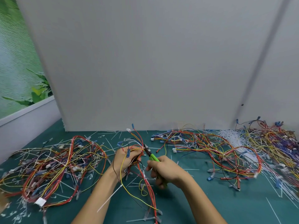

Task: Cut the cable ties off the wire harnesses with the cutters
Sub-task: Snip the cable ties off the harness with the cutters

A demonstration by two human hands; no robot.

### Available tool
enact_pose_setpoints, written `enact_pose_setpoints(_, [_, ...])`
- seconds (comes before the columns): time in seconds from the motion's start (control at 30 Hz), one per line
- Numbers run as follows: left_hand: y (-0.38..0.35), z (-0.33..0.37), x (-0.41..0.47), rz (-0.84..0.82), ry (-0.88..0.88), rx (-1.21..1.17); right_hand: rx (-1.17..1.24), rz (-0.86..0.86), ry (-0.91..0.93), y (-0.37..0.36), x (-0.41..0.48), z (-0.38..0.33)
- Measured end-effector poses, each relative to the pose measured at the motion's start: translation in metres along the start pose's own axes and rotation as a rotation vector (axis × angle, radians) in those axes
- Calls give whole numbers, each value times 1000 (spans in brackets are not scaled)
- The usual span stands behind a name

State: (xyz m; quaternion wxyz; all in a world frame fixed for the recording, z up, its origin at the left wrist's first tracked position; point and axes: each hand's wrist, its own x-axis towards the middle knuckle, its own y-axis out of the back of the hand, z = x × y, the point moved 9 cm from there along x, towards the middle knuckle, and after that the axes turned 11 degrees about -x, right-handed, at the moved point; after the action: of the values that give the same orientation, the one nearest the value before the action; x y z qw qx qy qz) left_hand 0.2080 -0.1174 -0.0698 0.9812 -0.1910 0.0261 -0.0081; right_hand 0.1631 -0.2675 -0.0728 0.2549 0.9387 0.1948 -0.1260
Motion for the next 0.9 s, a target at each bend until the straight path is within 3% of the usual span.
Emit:
enact_pose_setpoints(0.23, [0,1,0,-64,20,6,31,-91,-2,-3,-8,-9])
enact_pose_setpoints(0.6, [-1,3,1,-106,-12,101,-195,-27,-39,5,-10,-10])
enact_pose_setpoints(0.9, [-2,4,2,-108,-29,107,-214,60,-67,9,-8,-8])
